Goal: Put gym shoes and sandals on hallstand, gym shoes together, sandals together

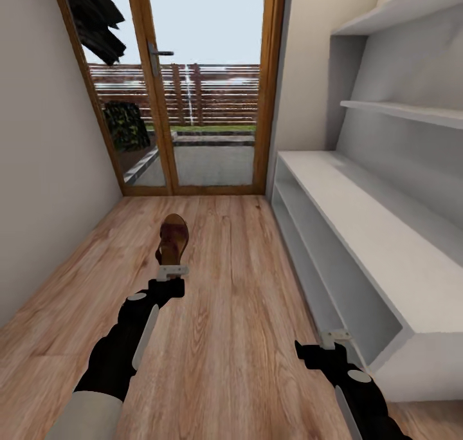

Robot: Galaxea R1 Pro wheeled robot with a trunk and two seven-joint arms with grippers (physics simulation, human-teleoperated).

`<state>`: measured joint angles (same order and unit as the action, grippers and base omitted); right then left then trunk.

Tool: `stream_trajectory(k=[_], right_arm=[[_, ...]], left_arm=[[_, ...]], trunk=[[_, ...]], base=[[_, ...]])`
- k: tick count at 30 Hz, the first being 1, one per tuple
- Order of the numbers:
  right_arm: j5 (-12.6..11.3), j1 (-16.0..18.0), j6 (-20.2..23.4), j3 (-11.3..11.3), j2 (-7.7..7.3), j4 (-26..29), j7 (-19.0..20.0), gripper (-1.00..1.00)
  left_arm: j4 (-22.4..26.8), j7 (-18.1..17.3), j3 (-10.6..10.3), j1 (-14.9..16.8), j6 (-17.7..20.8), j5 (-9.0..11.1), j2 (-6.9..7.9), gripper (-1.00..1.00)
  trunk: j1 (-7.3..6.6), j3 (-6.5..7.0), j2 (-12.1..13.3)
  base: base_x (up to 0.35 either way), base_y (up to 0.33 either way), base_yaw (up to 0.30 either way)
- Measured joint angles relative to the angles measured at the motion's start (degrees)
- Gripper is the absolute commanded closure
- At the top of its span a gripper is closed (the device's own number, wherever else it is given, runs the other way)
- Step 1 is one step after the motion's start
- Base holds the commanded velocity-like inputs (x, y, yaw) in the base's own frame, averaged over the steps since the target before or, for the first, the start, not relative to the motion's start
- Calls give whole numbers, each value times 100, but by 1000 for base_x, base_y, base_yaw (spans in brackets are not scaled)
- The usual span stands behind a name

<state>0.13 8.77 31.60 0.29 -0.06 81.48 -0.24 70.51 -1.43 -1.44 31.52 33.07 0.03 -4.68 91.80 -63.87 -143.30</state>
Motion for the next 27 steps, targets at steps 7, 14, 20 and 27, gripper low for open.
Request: stream_trajectory(k=[7,14,20,27], right_arm=[[4,-1,0,-2,-2,1,0,-100],[5,-1,1,0,-2,2,0,-100],[6,0,1,3,-2,3,0,-100],[7,1,0,5,-2,2,0,-100]], left_arm=[[-2,-1,0,0,0,0,1,100],[-2,-2,-1,0,-2,4,-4,100],[-2,-1,-1,0,-2,7,-5,100],[0,-1,1,-1,0,7,-4,100]], trunk=[[0,-2,0],[0,-2,0],[0,-3,0],[0,-21,0]], base=[[348,0,12],[348,-62,0],[348,-126,35],[348,-72,244]])
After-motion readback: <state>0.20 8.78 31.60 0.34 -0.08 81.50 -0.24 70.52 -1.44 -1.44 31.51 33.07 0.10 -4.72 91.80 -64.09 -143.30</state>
